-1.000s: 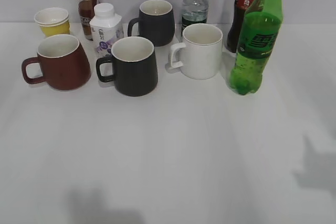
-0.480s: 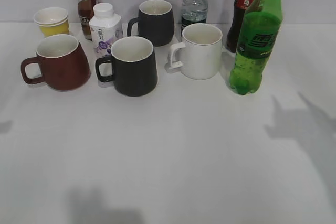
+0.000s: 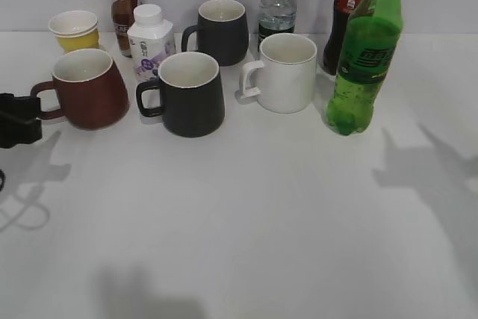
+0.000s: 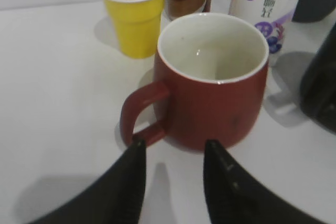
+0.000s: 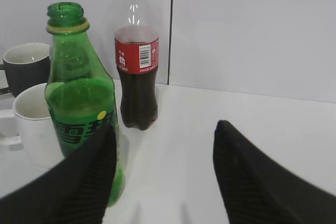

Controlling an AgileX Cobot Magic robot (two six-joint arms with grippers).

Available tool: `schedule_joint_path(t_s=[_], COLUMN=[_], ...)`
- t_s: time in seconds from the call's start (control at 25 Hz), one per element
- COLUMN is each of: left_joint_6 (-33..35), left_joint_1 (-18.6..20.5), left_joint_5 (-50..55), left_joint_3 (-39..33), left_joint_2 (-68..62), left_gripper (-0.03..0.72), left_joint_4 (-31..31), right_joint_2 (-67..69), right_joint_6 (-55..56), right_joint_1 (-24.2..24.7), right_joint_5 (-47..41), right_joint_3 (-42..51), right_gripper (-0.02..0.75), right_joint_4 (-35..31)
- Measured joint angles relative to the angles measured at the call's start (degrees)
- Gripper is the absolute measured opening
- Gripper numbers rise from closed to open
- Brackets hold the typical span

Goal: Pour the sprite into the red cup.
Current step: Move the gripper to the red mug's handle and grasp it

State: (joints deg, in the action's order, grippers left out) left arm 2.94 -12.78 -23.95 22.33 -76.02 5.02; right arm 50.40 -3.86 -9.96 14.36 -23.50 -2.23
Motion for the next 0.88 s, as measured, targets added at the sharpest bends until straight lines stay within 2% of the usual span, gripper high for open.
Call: schedule_joint_path(t_s=[0.32, 0.56, 0.72, 0.88], left_joint_6=[0.0, 0.0, 0.0, 0.0], left_joint_1=[-0.18, 0.19, 2.08, 3.69], left_joint_5=[-15.5, -16.93, -19.19, -22.16], left_joint_3=[-0.07, -0.07, -0.07, -0.07], left_joint_2=[-9.13, -13.19, -14.4, -17.05], left_gripper=[0.369, 0.372, 0.369, 0.367], left_joint_4=[1.64, 3.99, 4.04, -0.68], right_joint_2=[0.0, 0.0, 0.0, 0.0], right_joint_6=[0.0, 0.0, 0.0, 0.0], right_joint_1=[0.0, 0.0, 0.0, 0.0], right_joint_5=[0.61, 0.61, 0.61, 0.66], right_joint_3=[0.0, 0.0, 0.0, 0.0], right_gripper=[0.442, 0.442, 0.44, 0.44], right_joint_4=[0.02, 0.02, 0.02, 0.06])
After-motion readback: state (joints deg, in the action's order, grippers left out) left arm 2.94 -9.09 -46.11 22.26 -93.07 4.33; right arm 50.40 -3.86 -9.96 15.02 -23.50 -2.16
